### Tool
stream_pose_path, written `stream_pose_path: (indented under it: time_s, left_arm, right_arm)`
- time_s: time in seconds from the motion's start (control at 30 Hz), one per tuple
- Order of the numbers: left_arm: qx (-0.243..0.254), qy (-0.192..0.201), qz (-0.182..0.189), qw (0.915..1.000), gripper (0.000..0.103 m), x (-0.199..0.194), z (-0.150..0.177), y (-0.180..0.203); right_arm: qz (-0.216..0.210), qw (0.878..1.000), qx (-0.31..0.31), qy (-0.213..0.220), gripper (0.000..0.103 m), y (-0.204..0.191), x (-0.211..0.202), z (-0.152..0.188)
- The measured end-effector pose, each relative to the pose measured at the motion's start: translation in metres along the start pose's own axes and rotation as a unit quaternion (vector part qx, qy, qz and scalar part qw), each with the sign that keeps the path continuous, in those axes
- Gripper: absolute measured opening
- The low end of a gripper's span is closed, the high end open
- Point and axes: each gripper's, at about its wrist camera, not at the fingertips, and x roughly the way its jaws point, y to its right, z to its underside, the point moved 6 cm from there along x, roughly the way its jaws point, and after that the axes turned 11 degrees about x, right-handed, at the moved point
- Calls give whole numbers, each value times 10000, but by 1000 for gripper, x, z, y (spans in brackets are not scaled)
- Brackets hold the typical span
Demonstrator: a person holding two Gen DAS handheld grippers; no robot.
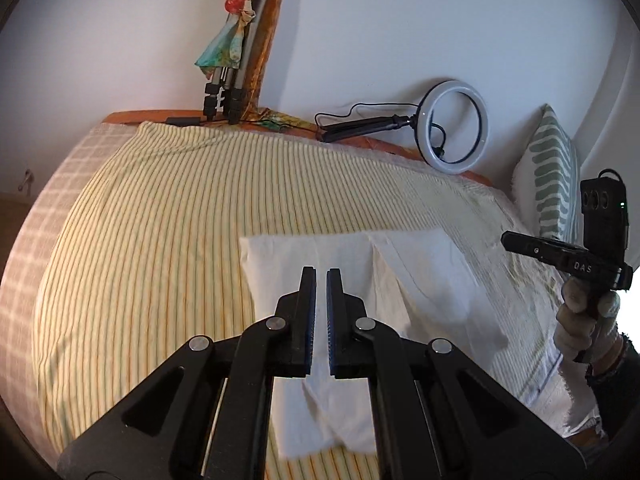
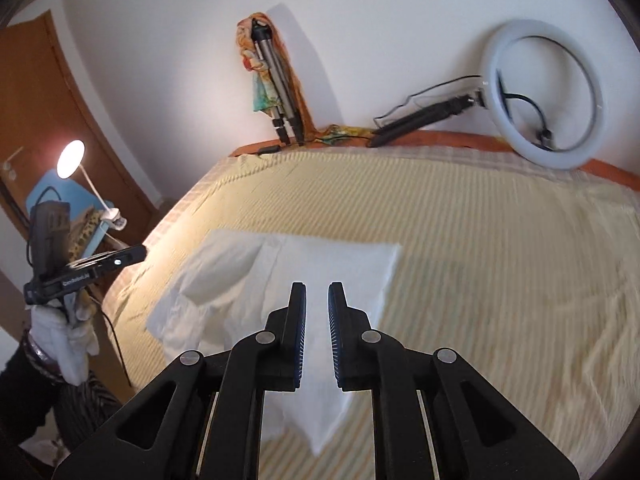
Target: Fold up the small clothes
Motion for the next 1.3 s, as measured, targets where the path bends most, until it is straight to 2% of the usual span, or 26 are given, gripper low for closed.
stream_pose_path:
  time_s: [0.1,0.23,0.47,0.6,0.77,0.87,0.93,1.0,1.1,1.17,1.2,1.27,1.3]
  left_arm:
    - [6,-151,157,9998,1,30,-13,2]
    - [638,-390,44,9972,1,67,-19,14]
    - [859,-887,-16,9924,1,116,16,-1]
    - [864,-784,37,9932,1,118,25,-4]
    - [770,-710,90,9945,1,105,18,-6]
    - [579,-448,118,9972,1,90,2,-14]
    - [373,-337,88,9987,1,85,-5,-23]
    - [135,-356,87,9992,1,89,-6,-34]
    - [-89,-608,105,9981,1,106,3,-46]
    - [139,-772,-92,9969,1,115,11,-46]
    - [366,-791,-247,9959,1,117,12,-44]
    - [501,-800,-397,9947,1,115,10,-45]
    - [564,-755,-675,9933,1,109,7,-50]
  right_arm:
    - [43,9998,-155,-121,11,-8,31,-13]
    - [132,9986,-322,-390,11,-9,71,-16]
    - [312,9948,-507,-821,11,6,110,2]
    - [379,9936,-587,-893,9,12,122,13]
    - [165,9941,-304,-1025,8,16,115,8]
    - [50,9974,-127,-714,9,18,95,-4]
    - [105,9982,15,-591,13,27,87,-10]
    - [266,9977,125,-611,14,39,88,-11]
    - [454,9965,180,-685,14,53,92,-7]
    - [548,9958,177,-715,14,59,95,-4]
    - [625,9952,172,-740,14,63,97,0]
    - [631,9954,157,-700,14,63,97,2]
    - [735,9948,97,-695,14,60,96,1]
